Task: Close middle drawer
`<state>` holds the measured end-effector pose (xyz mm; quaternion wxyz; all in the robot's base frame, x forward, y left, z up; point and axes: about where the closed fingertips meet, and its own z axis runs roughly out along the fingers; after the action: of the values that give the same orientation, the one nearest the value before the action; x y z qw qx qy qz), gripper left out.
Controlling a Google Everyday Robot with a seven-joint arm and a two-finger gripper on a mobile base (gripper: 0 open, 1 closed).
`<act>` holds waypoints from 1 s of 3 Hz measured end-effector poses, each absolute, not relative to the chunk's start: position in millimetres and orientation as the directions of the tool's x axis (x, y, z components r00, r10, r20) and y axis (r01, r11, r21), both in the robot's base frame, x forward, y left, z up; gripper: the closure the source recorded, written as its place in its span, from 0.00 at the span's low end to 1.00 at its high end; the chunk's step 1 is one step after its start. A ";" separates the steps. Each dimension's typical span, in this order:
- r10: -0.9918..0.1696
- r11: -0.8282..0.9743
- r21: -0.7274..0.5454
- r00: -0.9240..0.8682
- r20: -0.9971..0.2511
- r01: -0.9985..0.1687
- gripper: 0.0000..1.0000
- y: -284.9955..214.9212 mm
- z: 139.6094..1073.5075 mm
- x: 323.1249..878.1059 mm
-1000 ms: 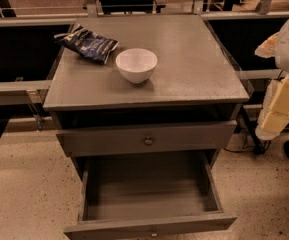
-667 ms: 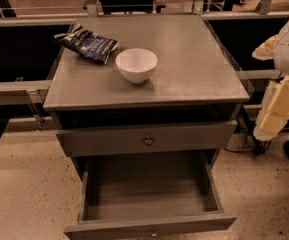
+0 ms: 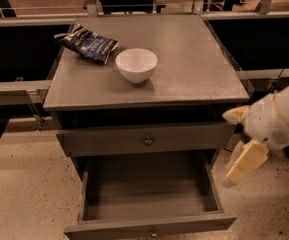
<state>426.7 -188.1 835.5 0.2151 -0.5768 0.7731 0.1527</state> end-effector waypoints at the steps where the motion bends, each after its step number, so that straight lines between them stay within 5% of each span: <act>1: -0.664 0.298 0.122 -0.298 -0.686 -0.947 0.00 -165.5 772.1 407.9; 2: -0.447 0.320 0.301 -0.423 -0.788 -0.898 0.00 -138.6 742.9 390.6; 3: -0.376 0.317 0.345 -0.451 -0.810 -0.884 0.00 -130.1 751.0 391.9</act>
Offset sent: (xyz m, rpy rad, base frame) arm -0.0480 0.0749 -0.1140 0.8871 0.3253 -0.2835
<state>391.9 -130.1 751.0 0.3128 -0.4205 0.7487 0.4060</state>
